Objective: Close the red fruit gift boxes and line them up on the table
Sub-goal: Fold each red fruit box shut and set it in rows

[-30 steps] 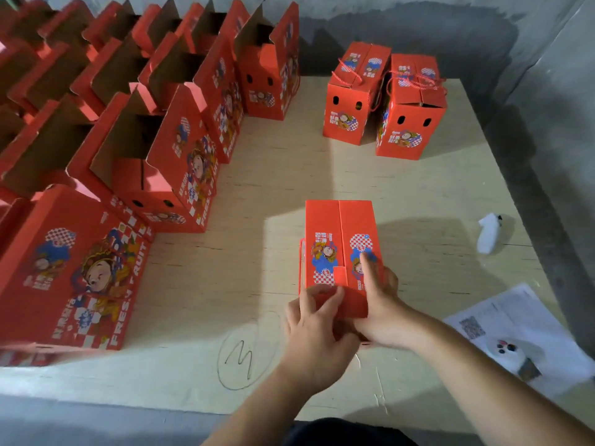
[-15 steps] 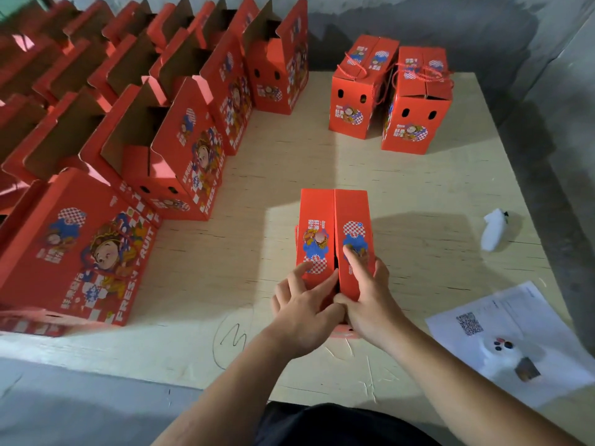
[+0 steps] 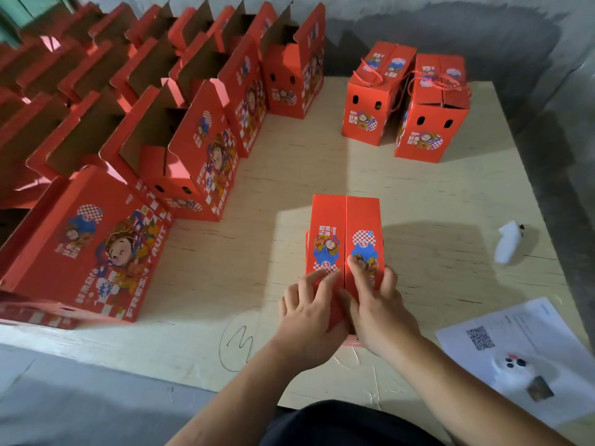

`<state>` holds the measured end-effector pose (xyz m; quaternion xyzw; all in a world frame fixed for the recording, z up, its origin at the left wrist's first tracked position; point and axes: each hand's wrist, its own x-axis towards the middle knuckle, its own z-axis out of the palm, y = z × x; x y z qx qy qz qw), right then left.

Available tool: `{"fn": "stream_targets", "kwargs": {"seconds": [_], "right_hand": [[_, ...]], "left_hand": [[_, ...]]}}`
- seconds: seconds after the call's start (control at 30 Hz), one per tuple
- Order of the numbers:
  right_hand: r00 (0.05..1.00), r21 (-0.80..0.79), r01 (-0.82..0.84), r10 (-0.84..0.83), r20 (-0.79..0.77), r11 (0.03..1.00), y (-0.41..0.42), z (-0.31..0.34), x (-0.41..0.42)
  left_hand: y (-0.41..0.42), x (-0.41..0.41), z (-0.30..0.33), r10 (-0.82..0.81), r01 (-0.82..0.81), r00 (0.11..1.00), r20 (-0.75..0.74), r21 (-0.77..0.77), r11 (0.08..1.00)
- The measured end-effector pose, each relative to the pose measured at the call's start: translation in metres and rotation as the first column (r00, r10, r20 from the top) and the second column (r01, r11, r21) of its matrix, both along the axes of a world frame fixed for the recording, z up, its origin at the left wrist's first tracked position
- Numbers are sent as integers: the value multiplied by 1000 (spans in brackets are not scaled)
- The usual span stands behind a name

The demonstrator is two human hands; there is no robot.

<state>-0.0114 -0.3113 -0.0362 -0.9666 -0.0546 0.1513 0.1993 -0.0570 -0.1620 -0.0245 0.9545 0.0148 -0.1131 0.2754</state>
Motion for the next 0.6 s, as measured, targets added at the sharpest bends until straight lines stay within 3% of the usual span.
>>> {"fn": "stream_targets", "kwargs": {"seconds": [0.1,0.17,0.23,0.3,0.33,0.37,0.43,0.5,0.6], "right_hand": [[999,-50,-28,27,-19,998,1,-2,3],[1000,208,24,-21,-19,978,-2,-2,6],[983,494,173,-178,-37,852,-10,-4,10],[873,597,486,-383,-301,638,-20,-6,14],[756,543,653,-412,-508,528,-23,-5,14],[623,455,766,-349,-700,454,-25,-4,12],[471,391,837,-140,-871,384,-24,-2,9],[517,456,829,-132,-846,325,-20,0,12],[724,688,683,-353,-593,245,-14,5,26]], "left_hand": [[2,4,-2,-21,20,1000,13,30,999],[-1,2,-2,71,-63,995,65,-128,990],[-1,-1,-5,328,-271,942,76,-411,871],[7,2,-11,595,-584,780,-196,-570,578],[13,5,-12,559,-704,698,-449,-573,420],[18,8,-11,408,-775,631,-660,-552,307],[24,16,-13,210,-813,578,-788,-536,225],[28,32,-18,307,-770,632,-712,-622,143],[23,47,-4,440,-610,718,-540,-792,24]]}}
